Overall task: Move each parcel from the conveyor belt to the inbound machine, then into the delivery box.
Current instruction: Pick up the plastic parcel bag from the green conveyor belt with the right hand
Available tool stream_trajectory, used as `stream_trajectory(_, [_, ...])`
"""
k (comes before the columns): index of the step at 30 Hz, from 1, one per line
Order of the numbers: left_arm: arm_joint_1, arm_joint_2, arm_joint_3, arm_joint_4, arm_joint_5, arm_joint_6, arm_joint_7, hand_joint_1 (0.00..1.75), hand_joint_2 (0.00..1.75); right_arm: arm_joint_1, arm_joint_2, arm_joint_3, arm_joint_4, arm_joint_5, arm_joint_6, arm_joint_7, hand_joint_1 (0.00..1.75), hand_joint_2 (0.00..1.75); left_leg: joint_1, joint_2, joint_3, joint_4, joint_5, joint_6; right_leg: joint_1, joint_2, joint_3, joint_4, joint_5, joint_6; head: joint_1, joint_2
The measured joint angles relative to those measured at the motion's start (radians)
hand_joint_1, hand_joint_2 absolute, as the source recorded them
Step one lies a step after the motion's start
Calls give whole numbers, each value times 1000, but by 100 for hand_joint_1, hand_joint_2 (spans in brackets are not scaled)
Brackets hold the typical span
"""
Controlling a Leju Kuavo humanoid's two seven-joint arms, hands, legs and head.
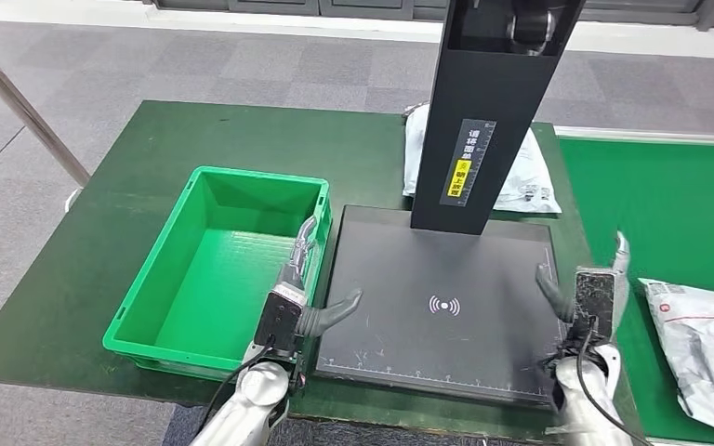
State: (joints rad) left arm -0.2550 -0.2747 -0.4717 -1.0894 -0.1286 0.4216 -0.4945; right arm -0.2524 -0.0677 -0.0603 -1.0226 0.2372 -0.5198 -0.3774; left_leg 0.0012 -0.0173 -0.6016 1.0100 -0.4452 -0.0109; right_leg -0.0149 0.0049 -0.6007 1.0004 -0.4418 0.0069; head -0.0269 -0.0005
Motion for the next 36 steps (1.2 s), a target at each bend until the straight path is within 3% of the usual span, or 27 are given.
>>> stream_trajectory(6, [-17, -17, -2, 28, 13, -3, -17, 0, 175, -73, -83, -70, 172, 54, -34, 28, 0, 175, 0, 0, 0, 0, 0, 0, 0, 0, 0, 0, 0, 0, 0, 0])
stream_trajectory(12, [-26, -23, -4, 40, 21, -8, -18, 0, 175, -105, -113, -90, 255, 87, -46, 61, 0, 175, 0, 1, 0, 0, 0, 0, 0, 1, 0, 0, 0, 0, 0, 0])
stream_trajectory(19, [-45, -24, -18, 41, 47, -29, -18, 0, 175, -191, -171, -96, 425, 320, -65, 284, 0, 175, 0, 0, 0, 0, 0, 0, 0, 1, 0, 0, 0, 0, 0, 0])
stream_trajectory(27, [-49, -23, -20, 40, 48, -32, -17, 0, 175, -233, -203, -96, 518, 378, -56, 351, 0, 175, 0, 0, 0, 0, 0, 0, 0, 0, 0, 0, 0, 1, 0, 0])
stream_trajectory(36, [-61, -10, -23, 47, 80, -71, -26, 0, 175, -268, -250, -86, 619, 619, 160, 676, 0, 175, 0, 0, -1, 0, 0, 1, 0, 0, 0, 0, 0, 1, 0, 0])
